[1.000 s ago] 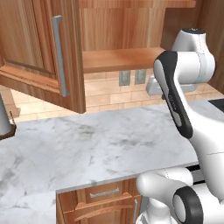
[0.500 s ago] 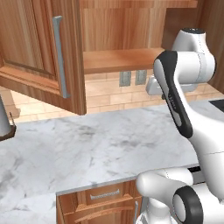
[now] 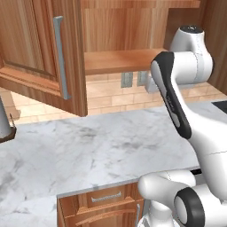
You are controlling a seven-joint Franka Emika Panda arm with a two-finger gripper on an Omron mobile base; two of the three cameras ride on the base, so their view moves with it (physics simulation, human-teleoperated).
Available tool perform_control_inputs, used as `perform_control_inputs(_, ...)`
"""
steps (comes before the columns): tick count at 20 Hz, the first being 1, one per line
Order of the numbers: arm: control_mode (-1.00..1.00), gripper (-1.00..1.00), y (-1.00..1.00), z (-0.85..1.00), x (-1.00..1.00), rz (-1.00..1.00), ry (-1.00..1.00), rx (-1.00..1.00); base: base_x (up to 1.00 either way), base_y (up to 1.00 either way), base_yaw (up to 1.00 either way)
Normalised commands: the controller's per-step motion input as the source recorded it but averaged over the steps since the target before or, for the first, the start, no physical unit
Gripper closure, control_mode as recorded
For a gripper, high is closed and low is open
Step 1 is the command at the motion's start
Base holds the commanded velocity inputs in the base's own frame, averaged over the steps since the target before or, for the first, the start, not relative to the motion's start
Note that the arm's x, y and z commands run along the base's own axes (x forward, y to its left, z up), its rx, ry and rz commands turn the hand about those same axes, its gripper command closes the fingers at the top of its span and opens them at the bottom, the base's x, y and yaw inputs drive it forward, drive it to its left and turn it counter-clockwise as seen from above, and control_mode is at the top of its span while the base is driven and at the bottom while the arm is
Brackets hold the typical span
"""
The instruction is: Pick up the dish brush and dish brush from the sink, and place them back in the cabinet, and close the cabinet doors.
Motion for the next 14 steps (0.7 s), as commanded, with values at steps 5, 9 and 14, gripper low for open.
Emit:
perform_control_inputs(5, -1.0, 1.0, 0.0, 0.12, 0.21, 0.0, -0.15, -0.01, 0.0, 0.0, 0.0)
perform_control_inputs(9, -1.0, 1.0, 0.0, 0.2, 0.2, 0.0, -0.12, 0.0, 0.0, 0.0, 0.0)
perform_control_inputs(14, -1.0, 1.0, 0.0, 0.14, 0.2, 0.0, -0.13, 0.0, 0.0, 0.0, 0.0)
